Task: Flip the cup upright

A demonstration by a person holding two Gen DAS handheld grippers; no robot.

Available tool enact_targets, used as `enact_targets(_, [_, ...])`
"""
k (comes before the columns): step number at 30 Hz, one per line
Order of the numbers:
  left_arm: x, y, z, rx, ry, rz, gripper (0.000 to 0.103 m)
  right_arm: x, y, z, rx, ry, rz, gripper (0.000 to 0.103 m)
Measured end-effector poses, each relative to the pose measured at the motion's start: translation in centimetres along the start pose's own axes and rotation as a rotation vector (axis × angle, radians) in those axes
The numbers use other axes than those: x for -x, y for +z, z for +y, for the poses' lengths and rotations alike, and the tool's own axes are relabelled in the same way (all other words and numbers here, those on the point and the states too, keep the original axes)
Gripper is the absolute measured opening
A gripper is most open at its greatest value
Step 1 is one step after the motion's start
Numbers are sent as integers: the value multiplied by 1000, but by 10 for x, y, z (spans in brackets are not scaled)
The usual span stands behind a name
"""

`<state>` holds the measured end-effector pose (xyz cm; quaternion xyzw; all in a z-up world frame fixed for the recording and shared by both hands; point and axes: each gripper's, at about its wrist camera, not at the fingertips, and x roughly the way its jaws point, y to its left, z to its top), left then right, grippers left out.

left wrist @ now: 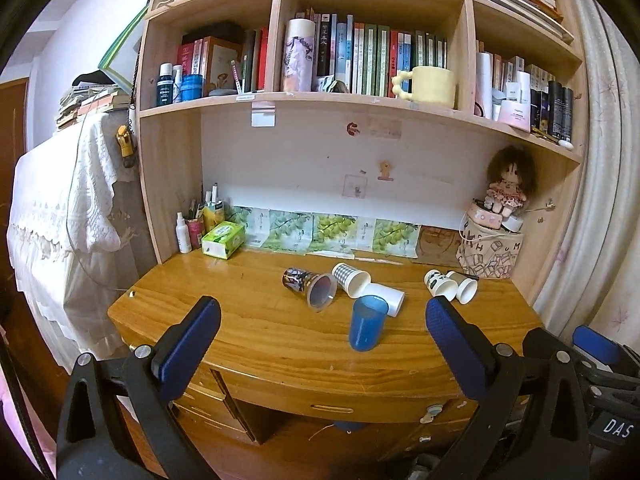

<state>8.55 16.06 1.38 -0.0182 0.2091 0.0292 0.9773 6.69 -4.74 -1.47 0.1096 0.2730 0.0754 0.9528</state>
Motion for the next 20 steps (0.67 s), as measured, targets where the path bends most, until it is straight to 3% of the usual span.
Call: enact_targets(20, [-14, 6, -11, -31, -24, 23, 102, -11, 7, -15, -40, 5, 15, 102])
